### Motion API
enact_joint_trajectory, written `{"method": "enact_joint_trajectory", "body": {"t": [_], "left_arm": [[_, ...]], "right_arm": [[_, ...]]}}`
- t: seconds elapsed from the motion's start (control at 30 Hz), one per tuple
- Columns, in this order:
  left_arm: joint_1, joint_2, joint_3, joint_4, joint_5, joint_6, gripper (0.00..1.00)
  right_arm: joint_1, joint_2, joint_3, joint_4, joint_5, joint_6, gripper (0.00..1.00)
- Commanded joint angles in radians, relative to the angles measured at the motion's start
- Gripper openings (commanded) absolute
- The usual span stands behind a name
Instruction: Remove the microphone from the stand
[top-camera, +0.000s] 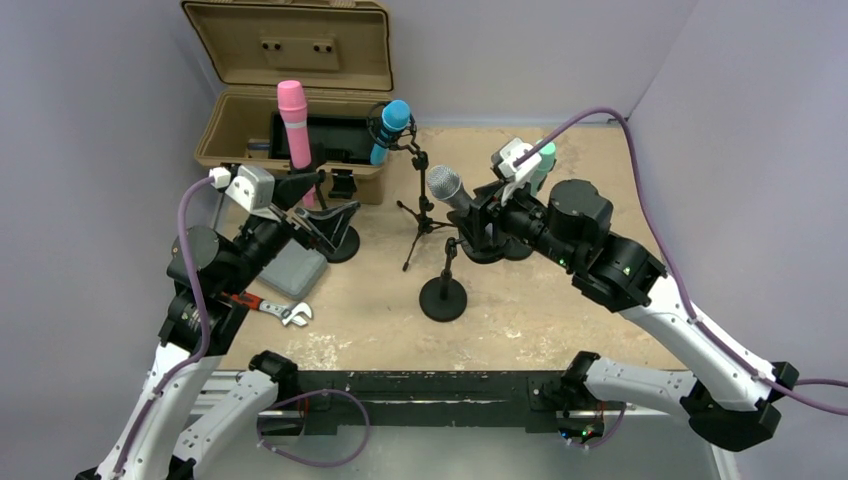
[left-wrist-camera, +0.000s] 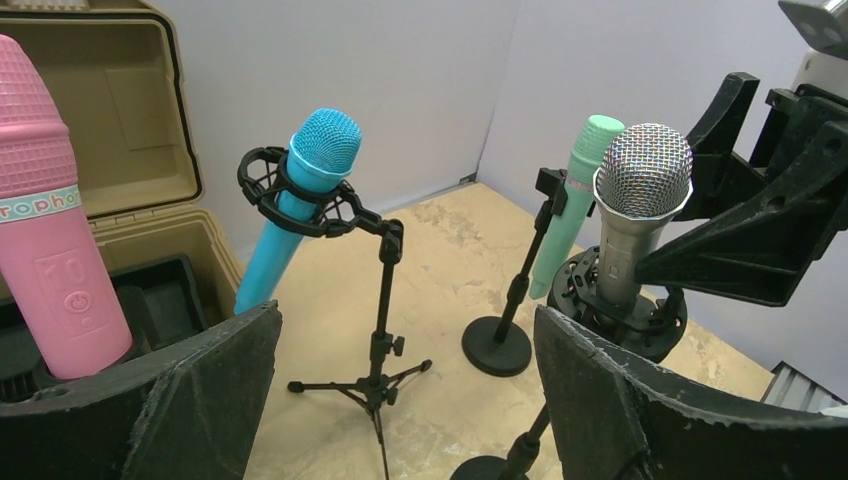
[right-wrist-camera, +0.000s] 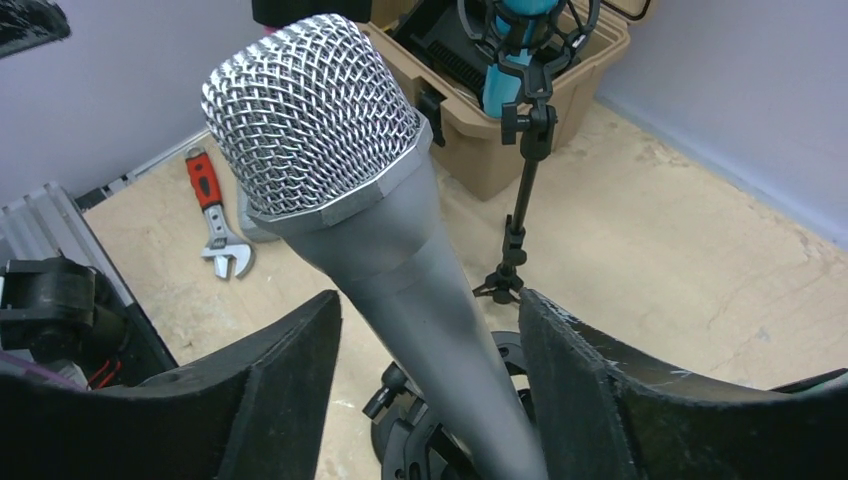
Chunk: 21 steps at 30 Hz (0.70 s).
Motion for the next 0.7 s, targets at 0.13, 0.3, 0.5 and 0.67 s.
{"method": "enact_joint_trajectory", "body": {"t": [0.13,0.3,0.5,0.67], "left_arm": [[-0.010,0.007,0.021,0.019,0.007,-0.005,0.94],[-0.014,0.008,0.021,0.017,0.006,-0.002,0.94],[-0.021,0.010,0.022,0.013,0.003,0.003,0.94],[-0.026,0.010,0.024,0.012,0.004,0.003,0.94]], "right_arm": [[0.007,-0.073,-0.040,0.132,-0.001,-0.071,0.52],[0.007,-0.066,-0.046,0.157,-0.034,-0.108,0.44],[0.006,-0.038,-0.050,0.142,-0.004,-0.126,0.58],[0.007,-0.012,-0.054,0.137,-0.006,-0.133,0.52]]}}
